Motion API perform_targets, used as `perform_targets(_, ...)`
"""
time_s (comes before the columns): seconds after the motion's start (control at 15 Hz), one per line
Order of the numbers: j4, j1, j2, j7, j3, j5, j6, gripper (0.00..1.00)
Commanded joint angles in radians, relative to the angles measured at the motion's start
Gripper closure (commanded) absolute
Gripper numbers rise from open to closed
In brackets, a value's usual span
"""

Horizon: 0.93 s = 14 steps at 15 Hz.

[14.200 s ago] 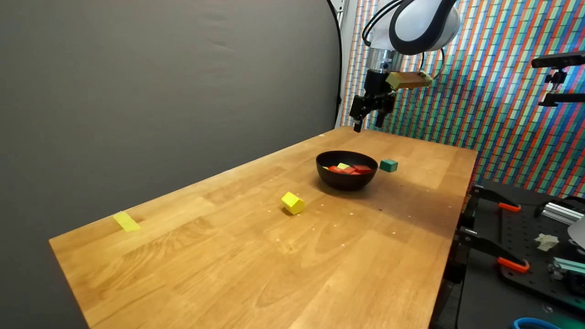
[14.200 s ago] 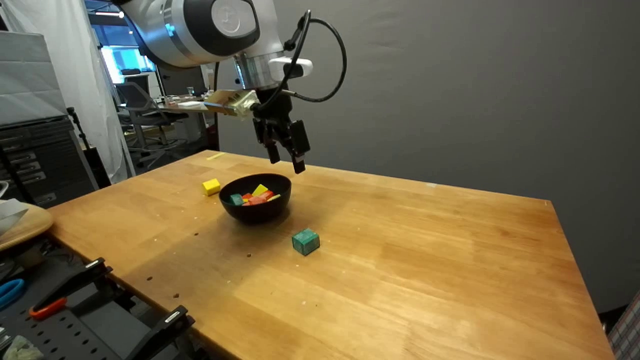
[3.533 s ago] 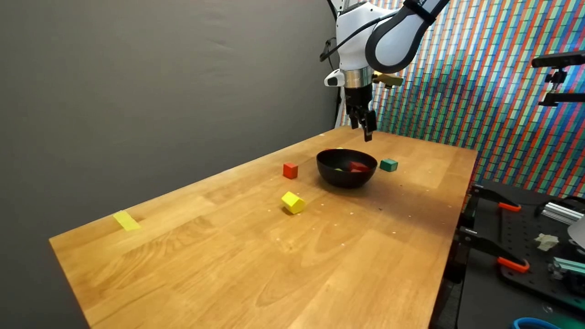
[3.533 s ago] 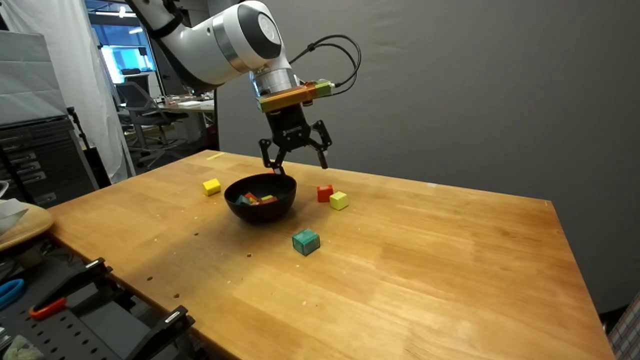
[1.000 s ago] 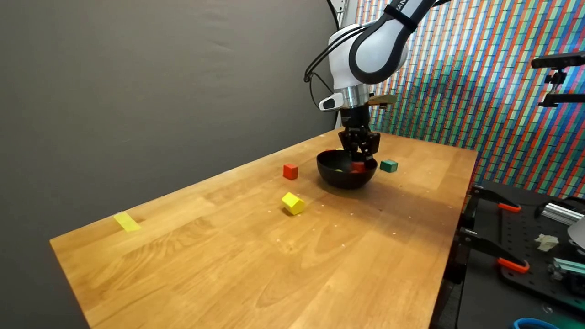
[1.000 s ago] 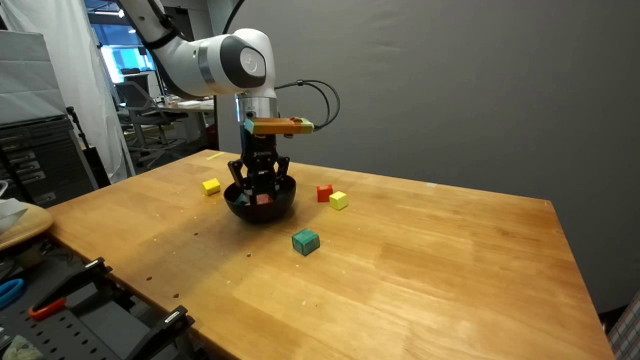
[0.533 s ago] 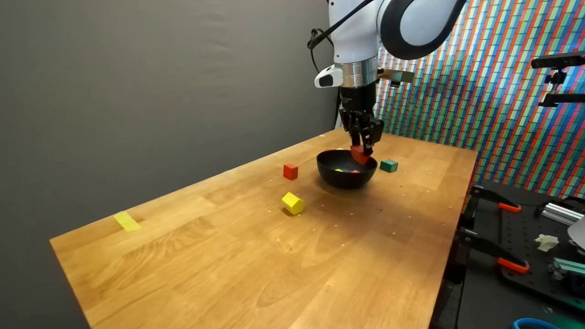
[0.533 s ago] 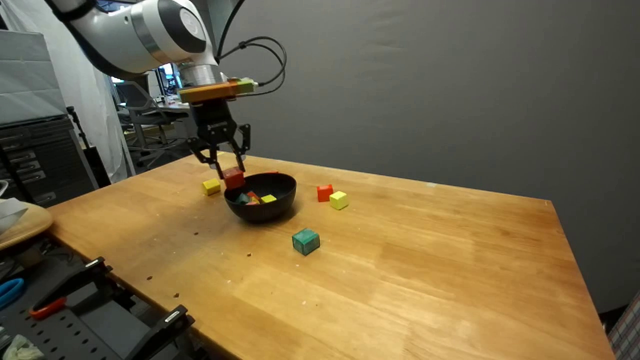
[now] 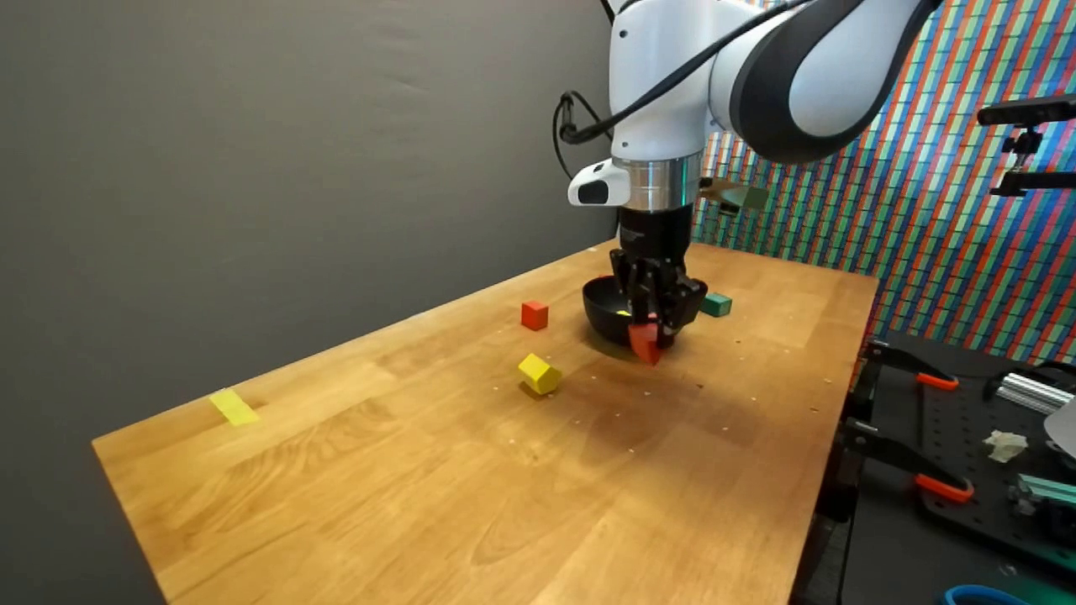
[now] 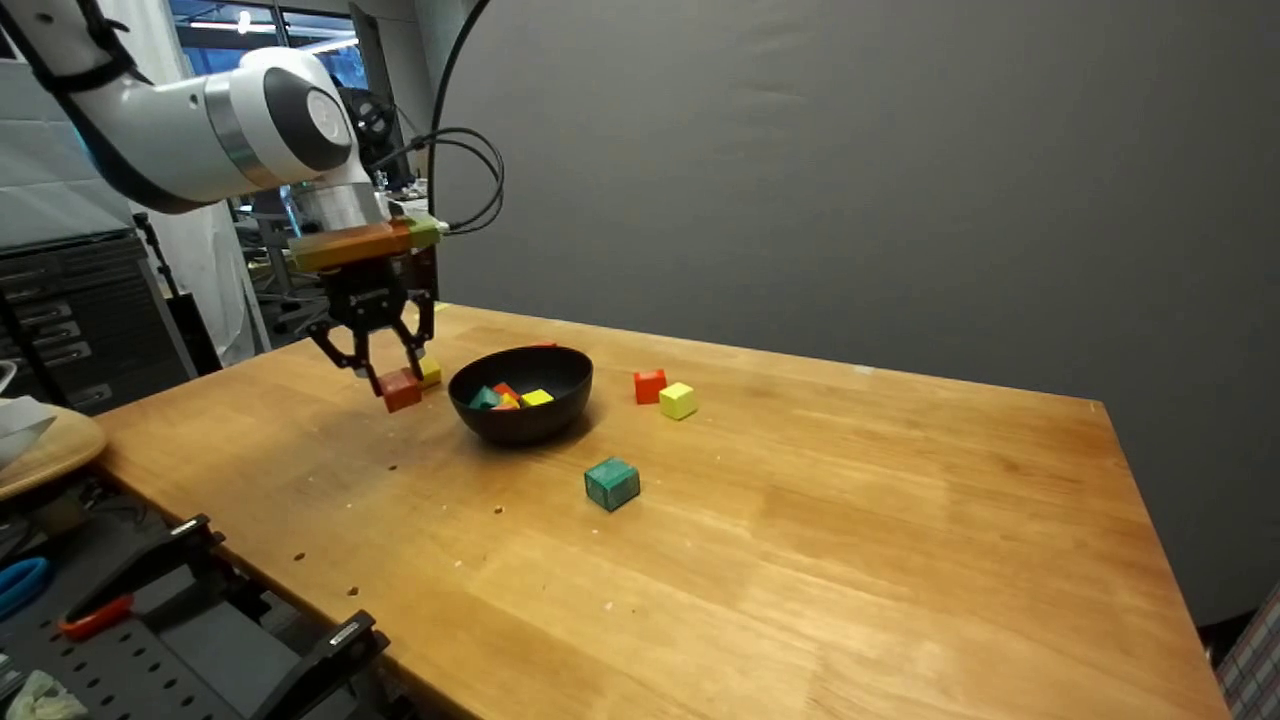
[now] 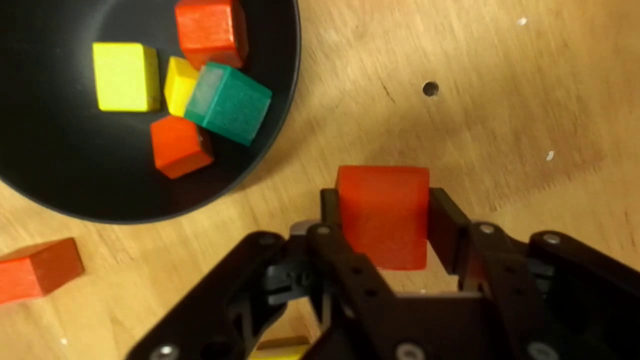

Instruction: Remove the objects from the bowl and put them on the table

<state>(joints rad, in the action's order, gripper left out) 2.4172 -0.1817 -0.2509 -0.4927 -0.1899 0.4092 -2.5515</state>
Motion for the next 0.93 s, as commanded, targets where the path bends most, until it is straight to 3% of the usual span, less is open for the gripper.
perform_targets(0.0,-0.048,0.035,-0.143,-0.117,-0.025,-0.023,-0.116,0.79)
perform_targets(0.2,-0.088,0.066,-0.207,-0.218,-0.054,-0.061,-0.105,0.79)
perform_targets(0.27,-0.083,0.067,-0.194,-0.231,-0.054,-0.066,-0.093,0.29)
perform_targets(0.33,-0.074,0.050,-0.170,-0.203,-0.035,-0.049,-0.078,0.28)
perform_targets(0.6,-0.019,0.028,-0.090,-0.153,-0.013,-0.009,-0.085,0.01)
perform_targets(0.87,0.007,0.037,0.037,-0.083,0.015,0.033,-0.115,0.00)
